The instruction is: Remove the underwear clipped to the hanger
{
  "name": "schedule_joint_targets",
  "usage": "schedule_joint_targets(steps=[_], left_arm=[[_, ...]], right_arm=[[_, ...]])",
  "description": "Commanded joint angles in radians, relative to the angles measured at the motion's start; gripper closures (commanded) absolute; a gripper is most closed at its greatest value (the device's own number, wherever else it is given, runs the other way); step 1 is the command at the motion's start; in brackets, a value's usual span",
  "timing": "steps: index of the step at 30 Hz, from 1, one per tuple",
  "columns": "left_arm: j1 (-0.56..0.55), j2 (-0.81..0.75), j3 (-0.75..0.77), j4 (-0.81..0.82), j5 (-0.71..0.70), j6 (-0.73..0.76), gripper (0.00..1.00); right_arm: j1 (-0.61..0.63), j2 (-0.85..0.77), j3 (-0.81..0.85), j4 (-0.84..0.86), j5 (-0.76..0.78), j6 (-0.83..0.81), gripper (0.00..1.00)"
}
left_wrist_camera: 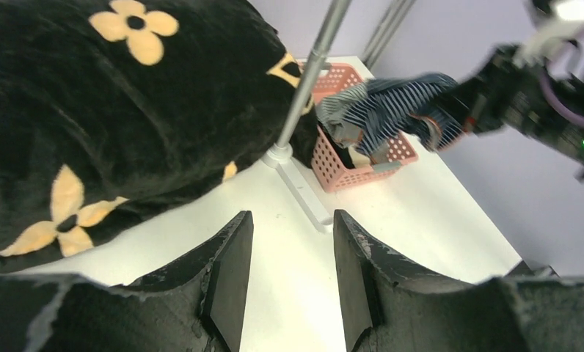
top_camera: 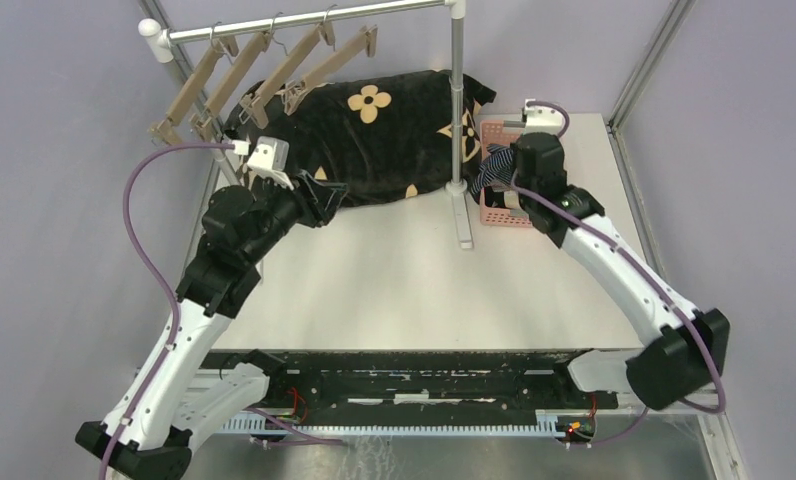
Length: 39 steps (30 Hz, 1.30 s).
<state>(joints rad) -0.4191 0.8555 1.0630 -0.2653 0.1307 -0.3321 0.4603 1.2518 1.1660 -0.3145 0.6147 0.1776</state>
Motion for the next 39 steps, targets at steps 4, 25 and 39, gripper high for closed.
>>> schedule_joint_targets(steps=[4,25,39], left_arm=[[-0.078,-0.080,-0.126,0.105,0.041,-0.050,0.44],[-0.133,-0.162,-0.261,0.082,-0.174,-0.009,0.40],[-0.133,-0.264,-0.285,0.019,-0.283,0.011,0.40]], right_arm=[[-0.157,0.300,0.246,0.104,-0.228,0.020,0.99],[-0.377,0.755,0.405,0.040,-0.473,0.088,0.90],[-0.420,0.479,0.397,0.003,-0.282,0.005,0.00]])
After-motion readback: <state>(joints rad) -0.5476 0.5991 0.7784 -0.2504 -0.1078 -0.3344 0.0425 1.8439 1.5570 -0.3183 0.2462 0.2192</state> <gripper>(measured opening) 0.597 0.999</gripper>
